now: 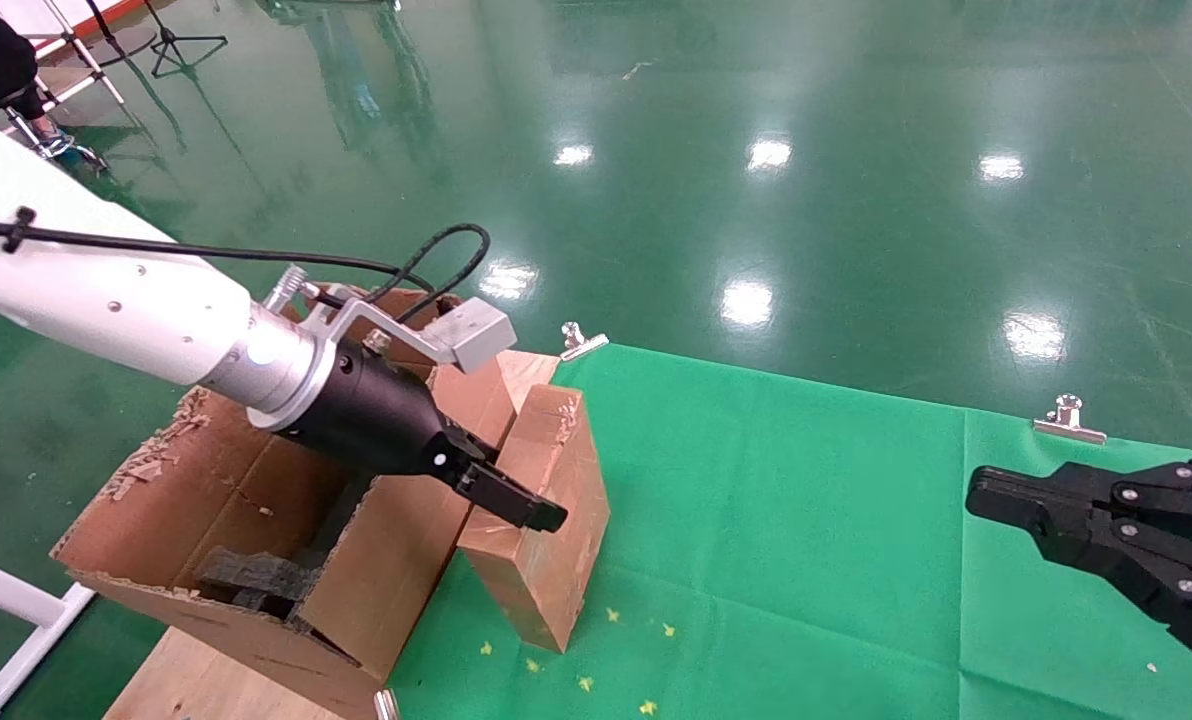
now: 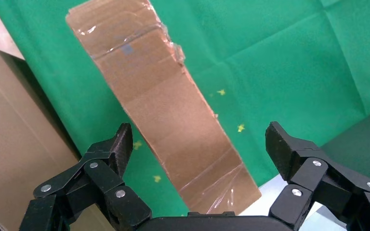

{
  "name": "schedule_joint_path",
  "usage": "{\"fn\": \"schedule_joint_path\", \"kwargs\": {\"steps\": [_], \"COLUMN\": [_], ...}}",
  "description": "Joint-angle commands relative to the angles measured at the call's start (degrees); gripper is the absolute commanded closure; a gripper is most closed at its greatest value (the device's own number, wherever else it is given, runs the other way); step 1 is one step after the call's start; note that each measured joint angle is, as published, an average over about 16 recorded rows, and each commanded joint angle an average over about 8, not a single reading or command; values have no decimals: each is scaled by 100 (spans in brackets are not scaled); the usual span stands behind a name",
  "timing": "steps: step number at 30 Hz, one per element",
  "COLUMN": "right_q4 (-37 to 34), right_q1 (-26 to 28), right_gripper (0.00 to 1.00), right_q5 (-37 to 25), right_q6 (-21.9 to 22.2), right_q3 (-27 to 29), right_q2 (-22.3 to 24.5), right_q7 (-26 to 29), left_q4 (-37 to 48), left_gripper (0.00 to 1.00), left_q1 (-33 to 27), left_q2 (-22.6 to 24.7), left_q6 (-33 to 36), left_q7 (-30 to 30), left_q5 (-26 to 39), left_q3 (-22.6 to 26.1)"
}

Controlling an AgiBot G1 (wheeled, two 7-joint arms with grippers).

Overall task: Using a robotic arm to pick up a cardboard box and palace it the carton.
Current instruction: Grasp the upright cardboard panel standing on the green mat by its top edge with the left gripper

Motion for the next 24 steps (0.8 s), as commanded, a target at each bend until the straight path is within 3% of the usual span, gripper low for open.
{"fn": "schedule_joint_path", "kwargs": {"steps": [1,3,4,7,10,12,24], "right_q4": [0,0,0,-1,-2,-2,-2], "right_q1": [0,0,0,-1,-1,-1,-1], "right_gripper": [73,48,36,0,0,0,0], "right_q5": [0,0,0,1,1,1,1], "right_q6": [0,0,0,1,1,2,1], "right_q3": [0,0,0,0,0,0,0], "right_q2": [0,0,0,0,1,1,1], "right_q7": [0,0,0,0,0,0,0], "left_q4": [18,6,-1,-31,-49,-58,-44], "left_gripper": [0,2,11,48,86,100,100], "left_q1": [-40,-57,-68,-94,-110,-115,-100], "left_q2": [31,55,69,103,121,126,104], "left_q6": [-18,-29,-32,-33,-31,-31,-35], "left_q7": [-57,-88,-99,-119,-121,-121,-121], "left_q5": [15,62,89,181,233,250,201], "left_q3": [118,195,234,337,390,406,349]}}
